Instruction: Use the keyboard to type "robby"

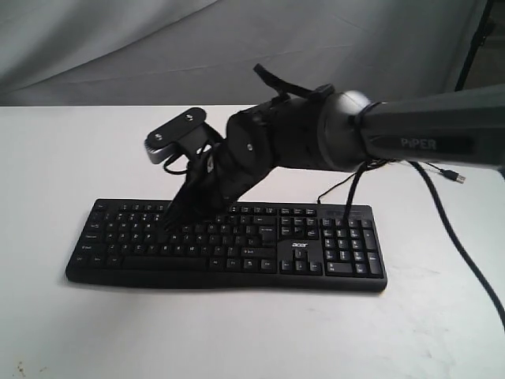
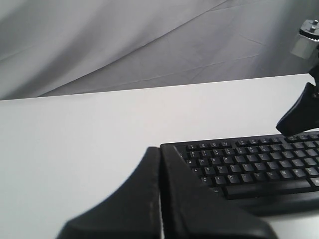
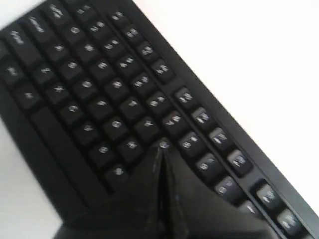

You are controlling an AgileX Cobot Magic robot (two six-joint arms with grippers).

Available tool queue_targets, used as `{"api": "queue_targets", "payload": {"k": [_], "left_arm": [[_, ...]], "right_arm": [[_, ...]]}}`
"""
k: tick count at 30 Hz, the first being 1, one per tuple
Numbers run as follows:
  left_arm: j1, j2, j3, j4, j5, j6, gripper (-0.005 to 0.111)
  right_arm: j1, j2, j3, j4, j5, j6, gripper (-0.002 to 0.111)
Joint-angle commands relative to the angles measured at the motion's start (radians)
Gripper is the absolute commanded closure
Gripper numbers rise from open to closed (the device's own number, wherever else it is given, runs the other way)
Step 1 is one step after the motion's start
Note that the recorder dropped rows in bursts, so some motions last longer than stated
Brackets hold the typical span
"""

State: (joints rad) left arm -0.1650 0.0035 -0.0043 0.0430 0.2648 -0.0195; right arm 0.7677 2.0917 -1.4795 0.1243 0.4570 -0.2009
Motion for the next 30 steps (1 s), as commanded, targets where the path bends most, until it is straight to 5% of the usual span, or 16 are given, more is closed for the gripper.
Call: {"api": "queue_targets", "payload": {"k": [1,30], "left_arm": [[-0.006,-0.003,0.004,0.005,-0.007,-0.003,0.107],[-0.006,-0.003,0.004,0.005,-0.007,-0.003,0.107]], "right_arm": [[0.074,0.021,-0.047,0.007,0.022,0.007,0.108],[0.083,0.113,-0.047,0.044,-0.081,0.004,0.108]]}}
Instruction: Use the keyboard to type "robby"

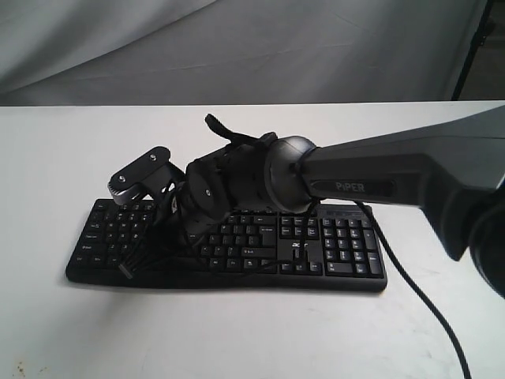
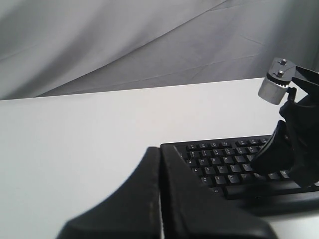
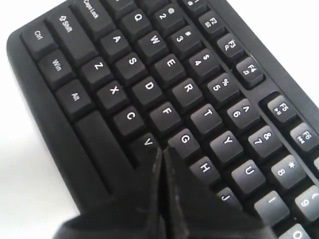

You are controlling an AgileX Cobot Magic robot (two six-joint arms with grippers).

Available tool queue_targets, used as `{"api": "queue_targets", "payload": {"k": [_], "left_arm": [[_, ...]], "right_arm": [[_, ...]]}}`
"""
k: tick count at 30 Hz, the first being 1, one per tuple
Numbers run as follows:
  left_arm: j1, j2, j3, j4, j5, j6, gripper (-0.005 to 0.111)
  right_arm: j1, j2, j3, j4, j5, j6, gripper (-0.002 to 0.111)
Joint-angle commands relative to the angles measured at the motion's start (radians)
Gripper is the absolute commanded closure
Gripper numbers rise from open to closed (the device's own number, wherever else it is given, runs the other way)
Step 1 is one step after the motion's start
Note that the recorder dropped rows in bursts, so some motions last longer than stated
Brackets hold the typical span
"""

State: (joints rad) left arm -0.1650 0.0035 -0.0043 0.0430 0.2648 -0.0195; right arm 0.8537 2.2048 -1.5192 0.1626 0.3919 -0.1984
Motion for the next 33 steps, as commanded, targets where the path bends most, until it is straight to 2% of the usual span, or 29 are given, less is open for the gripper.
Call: {"api": "queue_targets", "payload": {"k": [1,33], "left_arm": [[-0.006,-0.003,0.004,0.005,-0.007,-0.003,0.107],[-0.006,-0.003,0.004,0.005,-0.007,-0.003,0.107]], "right_arm": [[-0.003,0.002,-0.007,0.006,-0.024,0.001,0.108],[-0.007,-0.010,-0.007,-0.040,-0.011,0.016,0.108]]}}
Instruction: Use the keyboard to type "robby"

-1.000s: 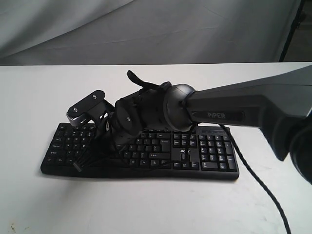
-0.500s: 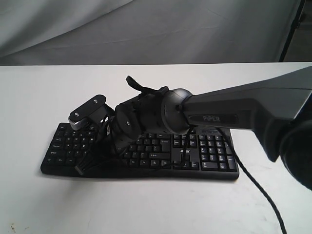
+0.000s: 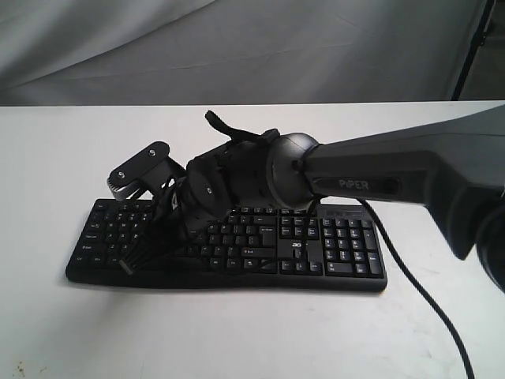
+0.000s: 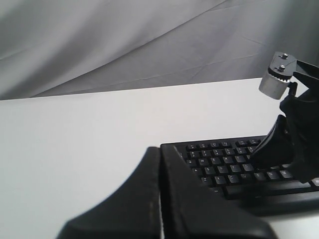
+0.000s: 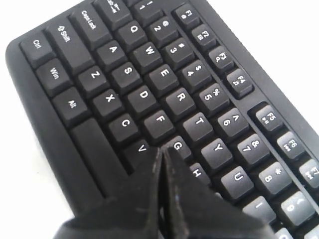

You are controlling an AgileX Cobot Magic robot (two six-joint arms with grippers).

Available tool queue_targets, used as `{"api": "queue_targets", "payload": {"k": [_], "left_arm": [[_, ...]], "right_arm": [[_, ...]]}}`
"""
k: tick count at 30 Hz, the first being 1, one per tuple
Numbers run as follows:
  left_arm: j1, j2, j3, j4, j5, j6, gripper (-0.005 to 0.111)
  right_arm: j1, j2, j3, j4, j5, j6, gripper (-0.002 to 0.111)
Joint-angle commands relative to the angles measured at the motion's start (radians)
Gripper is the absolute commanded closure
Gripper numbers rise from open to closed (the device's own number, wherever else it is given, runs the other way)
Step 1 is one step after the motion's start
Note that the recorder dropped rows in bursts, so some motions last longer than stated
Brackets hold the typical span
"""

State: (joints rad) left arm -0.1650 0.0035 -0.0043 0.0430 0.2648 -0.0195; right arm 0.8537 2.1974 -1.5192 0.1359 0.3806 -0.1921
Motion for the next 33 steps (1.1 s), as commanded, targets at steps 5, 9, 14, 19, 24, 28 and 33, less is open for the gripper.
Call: {"api": "queue_targets", "payload": {"k": [5,9,14,19,24,28,33], "left_arm": [[-0.006,-0.003,0.004,0.005,-0.007,-0.003,0.107],[-0.006,-0.003,0.004,0.005,-0.007,-0.003,0.107],[-0.006,-0.003,0.004,0.005,-0.007,-0.003,0.107],[-0.006,-0.003,0.004,0.005,-0.007,-0.003,0.107],[-0.006,-0.003,0.004,0.005,-0.007,-0.003,0.107],[-0.006,-0.003,0.004,0.005,-0.007,-0.003,0.107],[-0.006,-0.003,0.004,0.005,-0.007,-0.003,0.107]], "right_arm": [[-0.005,0.031,-0.007,0.001,-0.006,0.026,0.108],[-0.005,0.042,-0.007,0.009,-0.006,0.026,0.108],[-0.005,0.040,-0.007,0.007,-0.003,0.026,0.108],[-0.007,-0.001,-0.007,0.007,0.019,0.045,0.108],[-0.037,-0.050,-0.017,0.004,0.051,0.052,0.108],[-0.062,-0.029,-0.096,-0.016,0.119,0.047,0.108],[-0.066,-0.006,-0.129,-0.039,0.130,0.043,0.108]]}}
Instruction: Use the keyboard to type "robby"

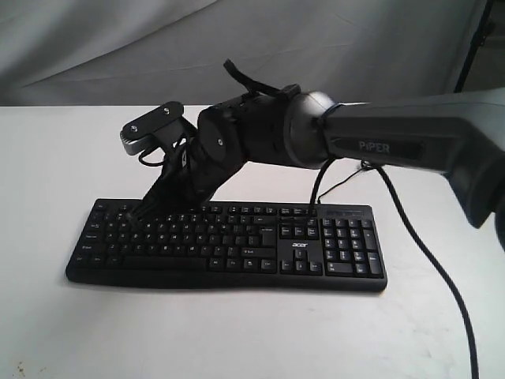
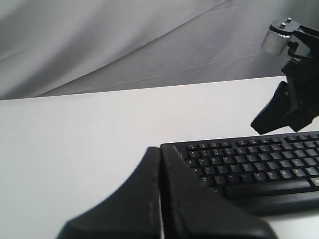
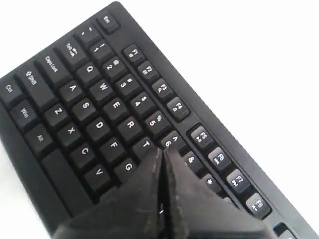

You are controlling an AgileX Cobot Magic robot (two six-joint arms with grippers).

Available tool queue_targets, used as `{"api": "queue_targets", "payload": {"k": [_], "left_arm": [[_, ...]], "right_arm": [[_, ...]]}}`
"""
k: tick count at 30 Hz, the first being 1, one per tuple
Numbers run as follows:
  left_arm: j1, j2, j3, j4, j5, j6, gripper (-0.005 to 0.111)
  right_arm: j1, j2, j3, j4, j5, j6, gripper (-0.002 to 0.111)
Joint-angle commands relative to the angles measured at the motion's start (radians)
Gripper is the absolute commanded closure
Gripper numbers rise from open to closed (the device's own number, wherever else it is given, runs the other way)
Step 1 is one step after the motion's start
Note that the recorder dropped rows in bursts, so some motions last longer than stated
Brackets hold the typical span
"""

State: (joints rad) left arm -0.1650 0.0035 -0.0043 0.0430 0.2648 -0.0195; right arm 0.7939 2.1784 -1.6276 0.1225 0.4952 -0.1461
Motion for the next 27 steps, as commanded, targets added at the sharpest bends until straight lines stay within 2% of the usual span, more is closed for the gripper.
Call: {"api": "queue_targets", "payload": {"k": [1,6,27], "left_arm": [[-0.006,-0.003,0.004,0.005,-0.007,-0.003,0.107],[-0.006,-0.003,0.004,0.005,-0.007,-0.003,0.107],[-0.006,-0.003,0.004,0.005,-0.007,-0.003,0.107]], "right_arm": [[-0.006,0.022,-0.021,-0.025,0.016,-0.003,0.108],[-0.006,0.063,-0.021,-0.025,-0.043,-0.003,0.108],[-0.006,0.098,-0.021,-0.001,-0.054,-0.002,0.108]]}}
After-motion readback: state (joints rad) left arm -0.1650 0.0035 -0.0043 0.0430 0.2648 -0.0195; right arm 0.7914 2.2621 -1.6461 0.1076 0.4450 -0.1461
